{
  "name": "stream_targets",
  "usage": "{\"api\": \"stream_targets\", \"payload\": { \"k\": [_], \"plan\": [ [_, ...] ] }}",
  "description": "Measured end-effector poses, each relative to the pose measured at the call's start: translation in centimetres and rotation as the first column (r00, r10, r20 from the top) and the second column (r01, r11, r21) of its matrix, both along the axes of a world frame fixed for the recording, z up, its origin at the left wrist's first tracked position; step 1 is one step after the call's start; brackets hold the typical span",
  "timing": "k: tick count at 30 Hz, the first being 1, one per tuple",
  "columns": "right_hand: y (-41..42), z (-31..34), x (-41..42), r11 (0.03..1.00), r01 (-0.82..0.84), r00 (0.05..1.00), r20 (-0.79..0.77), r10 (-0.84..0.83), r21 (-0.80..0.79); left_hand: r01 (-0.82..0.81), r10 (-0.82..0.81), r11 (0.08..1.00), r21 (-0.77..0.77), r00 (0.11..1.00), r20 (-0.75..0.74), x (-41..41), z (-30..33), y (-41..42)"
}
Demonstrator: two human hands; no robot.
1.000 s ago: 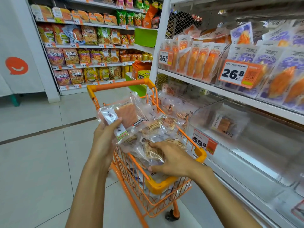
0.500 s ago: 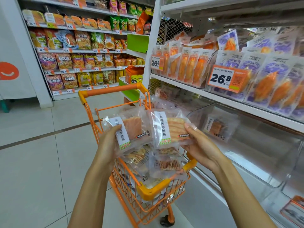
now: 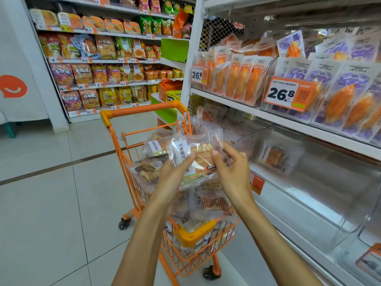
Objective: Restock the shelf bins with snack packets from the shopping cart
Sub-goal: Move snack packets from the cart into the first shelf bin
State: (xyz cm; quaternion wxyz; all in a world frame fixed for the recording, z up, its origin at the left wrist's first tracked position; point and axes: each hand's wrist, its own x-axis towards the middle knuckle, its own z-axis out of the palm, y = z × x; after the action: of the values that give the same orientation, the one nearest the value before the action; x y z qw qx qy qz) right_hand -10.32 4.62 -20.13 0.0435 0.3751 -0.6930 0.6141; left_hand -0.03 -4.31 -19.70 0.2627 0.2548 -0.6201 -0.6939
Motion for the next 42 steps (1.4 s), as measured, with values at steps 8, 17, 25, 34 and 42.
{"api": "stream_targets", "payload": {
  "k": [8,17,25,34,42],
  "plan": [
    [0.4,0.0,-4.1,0.848,-0.017,1.0,0.008,0.015,0.53,-0.453,0.471,0.88,0.142,0.871,-0.141,3.0,0.0,-4.6],
    [-0.1,-2.9,-4.2,0.423,0.028,0.839,-0.251,0.483,0.906,-0.407,0.46,0.86,0.31,0.879,-0.124,3.6,-0.6,-5.9],
    [4.3,-1.3,-4.0,0.904,-0.27,0.962,0.06,0.265,0.332,-0.401,0.439,0.882,0.247,0.89,-0.123,3.1,-0.8,-5.1],
    [6.4,0.9,-5.3,0.967,-0.147,0.285,0.927,0.242,-0.208,-0.216,0.216,0.976,0.018,0.976,-0.033,0.6,-1.1,-3.2],
    [4.9,2.2,-3.2,0.952,-0.304,0.716,0.651,0.252,-0.034,-0.081,0.08,0.996,0.027,0.996,0.04,-1.9,-1.3,-1.2]
  ]
}}
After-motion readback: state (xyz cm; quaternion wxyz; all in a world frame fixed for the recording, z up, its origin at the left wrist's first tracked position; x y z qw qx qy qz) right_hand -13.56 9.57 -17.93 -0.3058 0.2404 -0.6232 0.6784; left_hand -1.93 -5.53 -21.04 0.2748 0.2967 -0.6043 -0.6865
